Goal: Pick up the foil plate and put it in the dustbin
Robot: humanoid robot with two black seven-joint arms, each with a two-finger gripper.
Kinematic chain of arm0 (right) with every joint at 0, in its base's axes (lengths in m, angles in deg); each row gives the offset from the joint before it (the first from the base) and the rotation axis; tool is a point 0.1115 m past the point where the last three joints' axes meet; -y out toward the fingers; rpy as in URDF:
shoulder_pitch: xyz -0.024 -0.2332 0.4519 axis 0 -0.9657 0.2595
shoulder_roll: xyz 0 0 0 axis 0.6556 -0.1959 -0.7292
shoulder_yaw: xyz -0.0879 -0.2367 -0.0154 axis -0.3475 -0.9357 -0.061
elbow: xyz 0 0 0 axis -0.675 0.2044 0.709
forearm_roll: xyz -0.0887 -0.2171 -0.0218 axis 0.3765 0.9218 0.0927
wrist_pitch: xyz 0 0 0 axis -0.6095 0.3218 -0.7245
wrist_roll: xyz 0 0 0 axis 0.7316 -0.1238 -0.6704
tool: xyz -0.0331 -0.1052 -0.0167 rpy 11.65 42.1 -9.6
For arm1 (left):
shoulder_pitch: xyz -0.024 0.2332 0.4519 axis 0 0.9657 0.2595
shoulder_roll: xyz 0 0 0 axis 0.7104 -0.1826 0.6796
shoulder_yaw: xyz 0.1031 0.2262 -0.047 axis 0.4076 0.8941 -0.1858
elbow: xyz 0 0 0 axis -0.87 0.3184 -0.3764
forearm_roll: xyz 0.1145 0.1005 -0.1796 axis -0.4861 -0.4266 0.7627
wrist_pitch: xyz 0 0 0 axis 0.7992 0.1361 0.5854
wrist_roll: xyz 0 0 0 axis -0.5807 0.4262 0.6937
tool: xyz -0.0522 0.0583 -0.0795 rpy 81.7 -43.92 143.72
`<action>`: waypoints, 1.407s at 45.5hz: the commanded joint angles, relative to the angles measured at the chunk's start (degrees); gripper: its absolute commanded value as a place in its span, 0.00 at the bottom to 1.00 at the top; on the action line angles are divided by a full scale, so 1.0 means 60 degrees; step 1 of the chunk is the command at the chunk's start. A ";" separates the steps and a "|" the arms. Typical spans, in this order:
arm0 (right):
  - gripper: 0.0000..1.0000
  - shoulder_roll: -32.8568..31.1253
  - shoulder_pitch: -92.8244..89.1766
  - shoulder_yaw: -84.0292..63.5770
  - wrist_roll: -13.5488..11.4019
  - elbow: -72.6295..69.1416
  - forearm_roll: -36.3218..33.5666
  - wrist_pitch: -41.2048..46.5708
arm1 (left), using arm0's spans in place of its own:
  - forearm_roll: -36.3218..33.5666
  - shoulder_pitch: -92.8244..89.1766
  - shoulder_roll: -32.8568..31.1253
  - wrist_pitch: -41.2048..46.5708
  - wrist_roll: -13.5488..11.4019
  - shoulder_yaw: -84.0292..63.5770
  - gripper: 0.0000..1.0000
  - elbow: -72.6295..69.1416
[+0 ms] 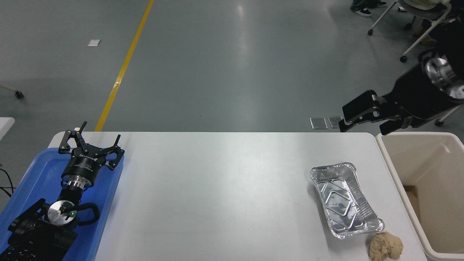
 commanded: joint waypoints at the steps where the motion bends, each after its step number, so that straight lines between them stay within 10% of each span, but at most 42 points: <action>1: 1.00 -0.0618 -0.2168 -0.0309 0.0080 0.0622 0.1399 -0.2332 | -0.0014 0.0000 0.0001 0.0000 0.0013 0.0011 0.99 0.0007; 19: 1.00 -0.0092 -0.7852 0.1697 0.0095 0.4020 0.1679 -0.4810 | -0.0014 -0.0015 0.0015 0.0000 0.0013 0.0055 0.99 0.0007; 64: 1.00 0.1345 -1.1663 0.3089 0.0080 0.7346 0.1737 -0.5045 | -0.0014 -0.0030 0.0015 0.0000 0.0013 0.0070 0.99 0.0007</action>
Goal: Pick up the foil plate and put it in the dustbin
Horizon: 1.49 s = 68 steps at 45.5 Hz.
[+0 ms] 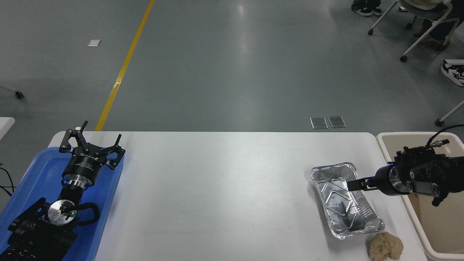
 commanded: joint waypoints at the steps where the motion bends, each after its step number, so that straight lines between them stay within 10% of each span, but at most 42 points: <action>1: 1.00 0.0117 -0.0514 0.0115 0.0000 0.0472 0.0005 -0.0026 | 0.0001 -0.0005 0.0001 0.0000 -0.0001 0.0000 0.99 0.0000; 8: 0.95 0.0337 -0.0690 0.0203 0.0000 0.0501 0.0005 -0.0026 | 0.0001 -0.0005 0.0001 0.0000 -0.0001 0.0000 0.99 0.0000; 24: 0.35 0.0366 -0.0837 0.0217 0.0059 0.0501 -0.0009 -0.0026 | 0.0001 -0.0005 0.0001 0.0000 -0.0001 0.0000 0.99 0.0000; 28: 0.01 0.0352 -0.0808 0.0217 0.0059 0.0472 -0.0024 -0.0026 | 0.0001 -0.0005 0.0001 0.0000 0.0014 0.0000 0.99 0.0000; 47: 0.00 -0.0160 0.0787 -0.0119 0.0352 -0.0903 -0.0171 0.0091 | 0.0001 -0.0005 0.0001 0.0000 0.0014 0.0015 0.99 0.0000; 68: 0.00 -0.1743 0.9824 -0.3780 0.0586 -0.5841 -0.0171 0.1394 | 0.0001 -0.0020 0.0001 0.0000 0.0029 0.0015 0.99 0.0000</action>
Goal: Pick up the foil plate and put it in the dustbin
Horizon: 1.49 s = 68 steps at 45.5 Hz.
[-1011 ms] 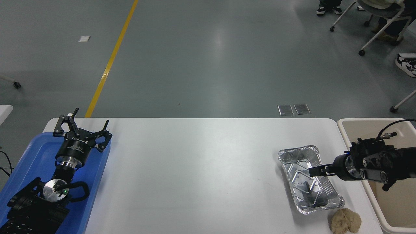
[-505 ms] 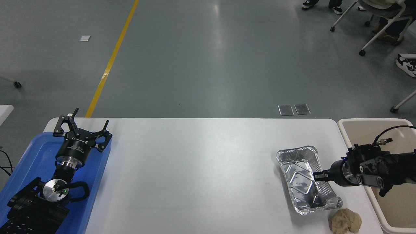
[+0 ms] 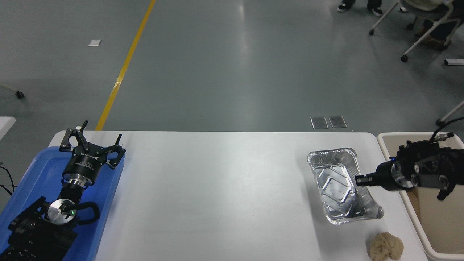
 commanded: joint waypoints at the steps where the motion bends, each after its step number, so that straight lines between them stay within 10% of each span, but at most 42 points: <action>1: 0.00 -0.0445 0.4715 -0.1774 0.0263 -0.1937 0.0000 0.0872 | 0.0000 -0.0007 0.0001 0.0000 0.0003 0.0000 0.99 -0.0004; 34: 0.00 -0.1118 0.6975 -0.4103 0.0191 -0.1616 0.0541 0.2383 | 0.0000 0.0008 0.0016 0.0000 0.0003 -0.0015 0.99 -0.0004; 44: 0.00 -0.2611 0.4736 -0.4192 0.0220 0.0874 0.2021 0.1373 | 0.0000 0.0008 0.0016 0.0000 0.0003 -0.0015 0.99 -0.0004; 68: 0.00 -0.3448 -0.4580 0.0186 0.0030 0.5312 0.0631 -0.1689 | 0.0000 0.0008 0.0016 0.0000 -0.0012 -0.0015 0.99 -0.0004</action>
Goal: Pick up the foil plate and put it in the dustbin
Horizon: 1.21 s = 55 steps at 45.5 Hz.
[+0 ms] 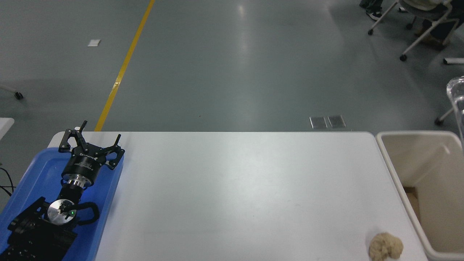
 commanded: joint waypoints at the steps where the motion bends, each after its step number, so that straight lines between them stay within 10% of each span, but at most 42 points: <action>1: 0.00 -0.0005 -0.4413 0.2395 -0.0122 0.2278 -0.1005 -0.0970 | -0.0002 0.0000 -0.0011 0.0000 0.0003 -0.0001 0.99 0.0000; 18: 0.00 0.2456 -0.8166 0.2675 -0.0151 0.5385 -0.4594 -0.1029 | -0.0002 0.0000 -0.0011 0.0000 0.0003 -0.0001 0.99 0.0000; 37: 0.01 0.3321 -0.8811 0.3143 -0.0459 0.5795 -0.4669 -0.1043 | -0.0002 0.0000 -0.0011 0.0000 -0.0012 -0.0001 0.99 0.0000; 39: 0.15 0.3365 -0.8826 0.3143 -0.0459 0.5869 -0.4683 -0.1043 | -0.0002 0.0000 -0.0011 0.0000 -0.0012 -0.0001 0.99 0.0000; 42: 1.00 0.3379 -0.8826 0.3158 -0.0444 0.5898 -0.4683 -0.1073 | -0.0002 0.0000 -0.0011 0.0000 -0.0012 -0.0001 0.99 0.0000; 55: 1.00 0.3321 -0.8738 0.3187 -0.0371 0.5767 -0.4581 -0.0999 | -0.0002 -0.0015 -0.0011 0.0000 0.0003 -0.0001 0.99 0.0000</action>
